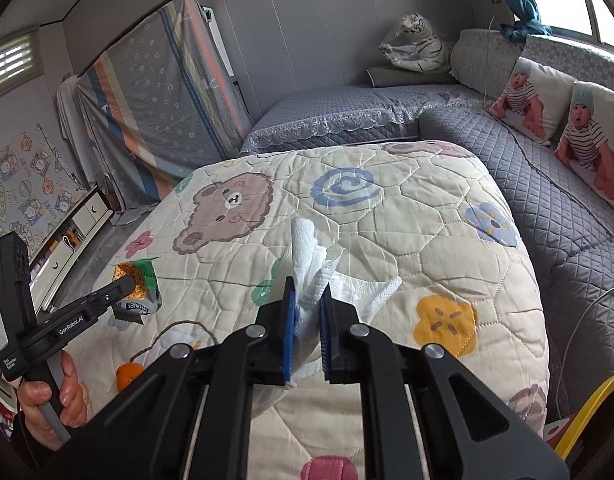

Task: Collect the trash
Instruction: 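Lift the packet and tissue and carry both over the yellow-rimmed bin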

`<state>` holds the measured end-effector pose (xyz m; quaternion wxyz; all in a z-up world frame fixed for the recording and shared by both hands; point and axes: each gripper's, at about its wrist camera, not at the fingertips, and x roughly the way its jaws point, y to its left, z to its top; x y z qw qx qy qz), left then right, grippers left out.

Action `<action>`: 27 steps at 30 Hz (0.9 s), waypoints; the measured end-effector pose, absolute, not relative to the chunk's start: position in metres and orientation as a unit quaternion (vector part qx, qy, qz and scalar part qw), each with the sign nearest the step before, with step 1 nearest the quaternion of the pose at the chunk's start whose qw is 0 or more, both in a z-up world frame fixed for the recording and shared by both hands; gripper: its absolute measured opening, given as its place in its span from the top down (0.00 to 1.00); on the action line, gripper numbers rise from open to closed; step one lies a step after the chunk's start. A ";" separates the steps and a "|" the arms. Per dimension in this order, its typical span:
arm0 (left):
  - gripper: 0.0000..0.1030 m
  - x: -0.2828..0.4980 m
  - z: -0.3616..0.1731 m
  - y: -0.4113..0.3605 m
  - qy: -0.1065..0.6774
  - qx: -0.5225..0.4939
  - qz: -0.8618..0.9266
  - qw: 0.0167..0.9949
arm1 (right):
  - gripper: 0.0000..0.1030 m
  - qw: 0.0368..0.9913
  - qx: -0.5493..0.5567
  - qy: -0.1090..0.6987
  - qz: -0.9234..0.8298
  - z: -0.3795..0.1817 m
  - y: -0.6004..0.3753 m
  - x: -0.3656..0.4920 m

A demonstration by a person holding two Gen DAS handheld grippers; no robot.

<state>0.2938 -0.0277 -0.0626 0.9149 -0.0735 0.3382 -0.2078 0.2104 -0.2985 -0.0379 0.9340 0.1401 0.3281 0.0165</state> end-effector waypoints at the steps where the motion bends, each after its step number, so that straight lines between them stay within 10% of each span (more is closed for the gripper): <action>1: 0.89 0.288 -0.058 -0.023 0.332 -0.072 -0.206 0.918 | 0.91 0.935 0.141 0.326 0.020 -0.035 -0.297 0.205; 27: 0.89 0.184 -0.012 -0.058 0.283 -0.041 -0.241 0.927 | 0.91 0.954 0.137 0.266 0.009 0.003 -0.326 0.070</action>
